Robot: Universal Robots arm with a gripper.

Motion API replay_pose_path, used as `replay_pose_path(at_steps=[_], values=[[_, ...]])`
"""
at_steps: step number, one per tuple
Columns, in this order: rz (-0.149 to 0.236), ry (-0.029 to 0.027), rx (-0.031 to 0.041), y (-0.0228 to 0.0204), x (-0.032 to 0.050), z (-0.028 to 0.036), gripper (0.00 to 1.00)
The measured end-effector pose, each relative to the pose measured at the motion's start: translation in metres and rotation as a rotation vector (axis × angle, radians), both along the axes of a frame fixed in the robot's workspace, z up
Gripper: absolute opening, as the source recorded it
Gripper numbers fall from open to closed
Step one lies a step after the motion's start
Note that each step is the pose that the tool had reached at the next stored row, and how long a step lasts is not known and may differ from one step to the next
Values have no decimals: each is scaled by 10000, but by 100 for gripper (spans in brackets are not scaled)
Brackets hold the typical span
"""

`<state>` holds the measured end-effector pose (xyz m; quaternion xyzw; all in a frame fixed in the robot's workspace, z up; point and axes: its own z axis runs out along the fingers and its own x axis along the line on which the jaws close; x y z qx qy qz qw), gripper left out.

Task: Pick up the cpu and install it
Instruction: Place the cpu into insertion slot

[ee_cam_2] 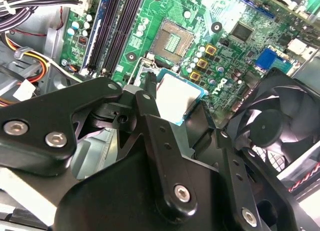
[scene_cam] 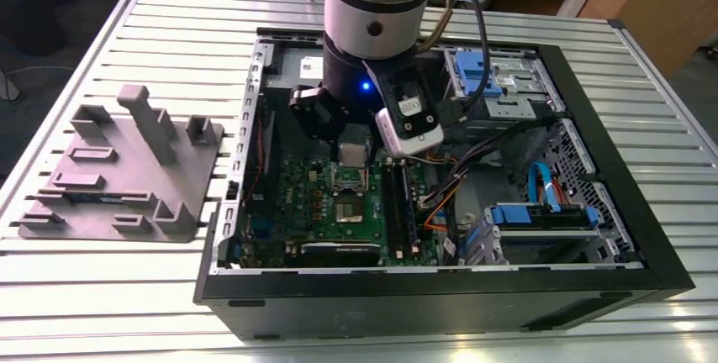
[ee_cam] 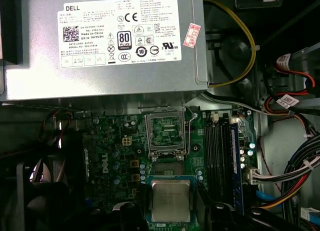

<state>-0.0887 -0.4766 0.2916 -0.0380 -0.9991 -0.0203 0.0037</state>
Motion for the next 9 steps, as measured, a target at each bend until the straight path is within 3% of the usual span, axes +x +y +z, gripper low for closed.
replay_pose_path(at_steps=[9], values=[[-1, -2, 4, -1, -1, -15, 47]])
